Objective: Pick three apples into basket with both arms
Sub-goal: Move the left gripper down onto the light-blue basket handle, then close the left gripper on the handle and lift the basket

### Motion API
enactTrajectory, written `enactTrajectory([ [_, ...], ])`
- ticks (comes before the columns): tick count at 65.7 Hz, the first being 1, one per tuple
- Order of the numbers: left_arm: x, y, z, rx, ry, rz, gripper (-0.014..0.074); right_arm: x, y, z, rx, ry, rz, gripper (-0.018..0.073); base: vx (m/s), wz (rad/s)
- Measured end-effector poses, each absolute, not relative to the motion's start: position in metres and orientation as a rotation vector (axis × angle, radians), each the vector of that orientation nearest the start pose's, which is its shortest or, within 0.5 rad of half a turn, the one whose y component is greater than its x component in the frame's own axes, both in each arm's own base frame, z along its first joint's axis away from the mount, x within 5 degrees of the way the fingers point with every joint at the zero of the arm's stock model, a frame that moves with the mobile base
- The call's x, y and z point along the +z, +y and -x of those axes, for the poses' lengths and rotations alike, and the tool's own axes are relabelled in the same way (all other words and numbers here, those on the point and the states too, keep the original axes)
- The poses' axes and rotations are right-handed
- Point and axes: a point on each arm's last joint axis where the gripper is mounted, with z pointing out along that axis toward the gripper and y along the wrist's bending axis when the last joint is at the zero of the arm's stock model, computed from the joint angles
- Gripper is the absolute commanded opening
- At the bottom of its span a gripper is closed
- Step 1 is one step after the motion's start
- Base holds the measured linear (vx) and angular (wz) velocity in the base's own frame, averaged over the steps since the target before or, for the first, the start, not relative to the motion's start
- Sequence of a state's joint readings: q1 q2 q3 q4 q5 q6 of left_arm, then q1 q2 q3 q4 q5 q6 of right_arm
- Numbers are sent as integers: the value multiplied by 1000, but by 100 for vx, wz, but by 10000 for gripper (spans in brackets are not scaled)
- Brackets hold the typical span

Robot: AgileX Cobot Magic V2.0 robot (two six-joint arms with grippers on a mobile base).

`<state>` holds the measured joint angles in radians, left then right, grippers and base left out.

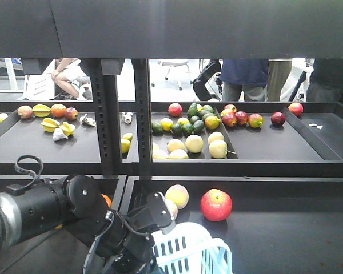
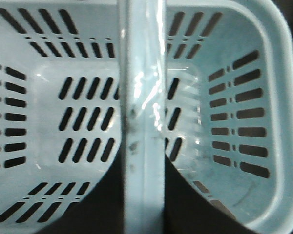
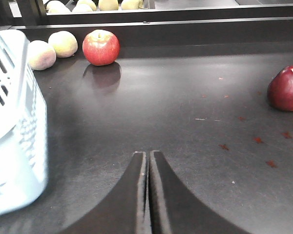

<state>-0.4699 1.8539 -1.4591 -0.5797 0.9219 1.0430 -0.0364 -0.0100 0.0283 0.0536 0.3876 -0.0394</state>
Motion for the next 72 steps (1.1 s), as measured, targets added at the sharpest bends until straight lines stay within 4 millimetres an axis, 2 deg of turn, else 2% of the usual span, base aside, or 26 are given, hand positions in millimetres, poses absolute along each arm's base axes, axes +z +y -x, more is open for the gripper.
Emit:
enactTrajectory([
  [6,258,-213,-334,-530,2130,-1531,-8,169,0,-52,1,1889,-30,-4,0,0],
  [12,273,-212,-332,-515,2099,-1530,-8,169,0,-52,1,1889,-30,-4,0,0],
  [16,290,-212,-329,-516,2076,-1514,-8,169,0,-52,1,1889,-30,-4,0,0],
  [26,350,-207,-316,-515,1981,-1450,-8,169,0,-52,1,1889,-30,-4,0,0],
  [36,398,-196,-292,-541,1940,-1402,-8,169,0,-52,1,1889,-30,-4,0,0],
  [44,425,-185,-265,-571,1939,-1399,-8,169,0,-52,1,1889,-30,-4,0,0],
  [62,469,-159,-211,-561,1851,-1398,-8,169,0,-52,1,1889,-30,-4,0,0],
  [72,483,-150,-194,-546,1804,-1394,-8,169,0,-52,1,1889,-30,-4,0,0],
])
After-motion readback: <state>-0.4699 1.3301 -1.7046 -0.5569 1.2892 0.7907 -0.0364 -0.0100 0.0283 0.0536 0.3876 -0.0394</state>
